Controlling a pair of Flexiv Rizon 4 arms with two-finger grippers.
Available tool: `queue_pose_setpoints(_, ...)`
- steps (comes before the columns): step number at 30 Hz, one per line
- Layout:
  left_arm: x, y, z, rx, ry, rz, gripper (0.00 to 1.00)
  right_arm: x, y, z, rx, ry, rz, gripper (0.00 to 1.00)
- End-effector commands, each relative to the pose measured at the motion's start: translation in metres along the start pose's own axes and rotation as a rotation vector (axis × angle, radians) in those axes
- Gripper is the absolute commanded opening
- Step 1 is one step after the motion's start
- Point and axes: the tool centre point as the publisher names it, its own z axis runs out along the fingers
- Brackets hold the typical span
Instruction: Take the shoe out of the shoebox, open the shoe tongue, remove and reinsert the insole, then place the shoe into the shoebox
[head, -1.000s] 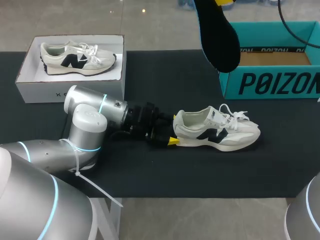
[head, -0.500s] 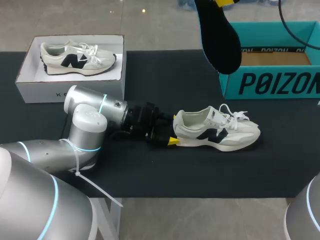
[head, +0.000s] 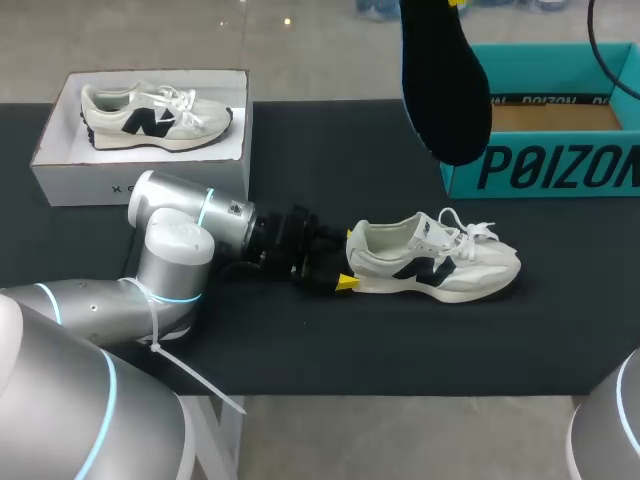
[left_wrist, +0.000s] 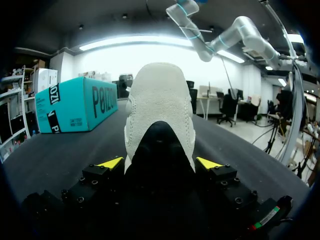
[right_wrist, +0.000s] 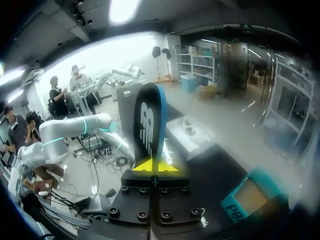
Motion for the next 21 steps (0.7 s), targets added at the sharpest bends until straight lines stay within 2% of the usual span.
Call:
queue_pose_setpoints(1,-0.001,0.004,0.002,0.001,0.001,0.0,0.0,0.022,-0.011,0.01,-0.065,-0.064,0.008,0.0)
queue_pose_setpoints(7,-0.001,0.004,0.002,0.001,0.001,0.0,0.0,0.014,-0.007,0.023,-0.1,-0.044,0.014,0.0)
queue_pose_setpoints(21,-0.001,0.004,0.002,0.001,0.001,0.0,0.0,-0.012,0.003,0.015,-0.138,0.004,0.013,0.0)
